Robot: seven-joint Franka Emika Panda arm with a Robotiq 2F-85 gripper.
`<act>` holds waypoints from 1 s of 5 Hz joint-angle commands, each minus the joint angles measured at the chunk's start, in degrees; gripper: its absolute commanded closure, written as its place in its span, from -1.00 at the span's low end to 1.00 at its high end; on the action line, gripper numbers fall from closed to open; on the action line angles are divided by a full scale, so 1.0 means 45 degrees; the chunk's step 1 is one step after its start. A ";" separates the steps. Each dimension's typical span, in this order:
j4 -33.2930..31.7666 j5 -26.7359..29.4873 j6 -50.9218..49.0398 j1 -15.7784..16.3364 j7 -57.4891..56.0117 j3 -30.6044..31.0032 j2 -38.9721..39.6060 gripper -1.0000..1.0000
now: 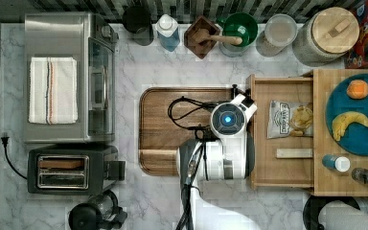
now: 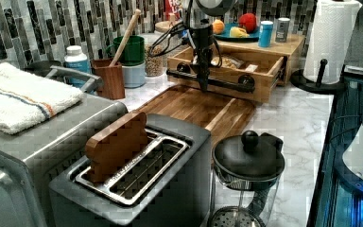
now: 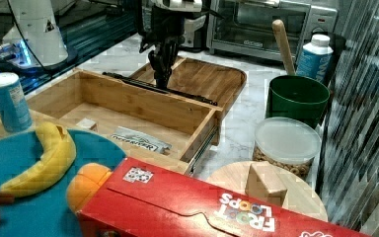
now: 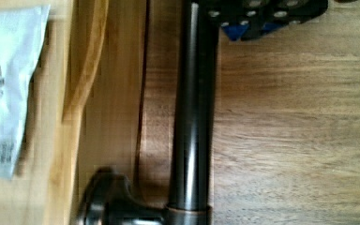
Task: Close the drawer.
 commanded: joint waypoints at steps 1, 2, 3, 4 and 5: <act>0.1620 0.1554 0.1653 -0.0534 -0.3677 -0.2329 0.0258 1.00; 0.2057 0.0997 0.1069 -0.1512 -0.3573 -0.2129 0.0248 1.00; 0.2343 0.1164 0.1311 -0.1765 -0.3951 -0.2572 0.0523 1.00; 0.2562 0.1693 0.2101 -0.2200 -0.4689 -0.2775 0.1030 1.00; 0.3247 0.2537 0.2438 -0.2173 -0.6213 -0.3480 0.1666 1.00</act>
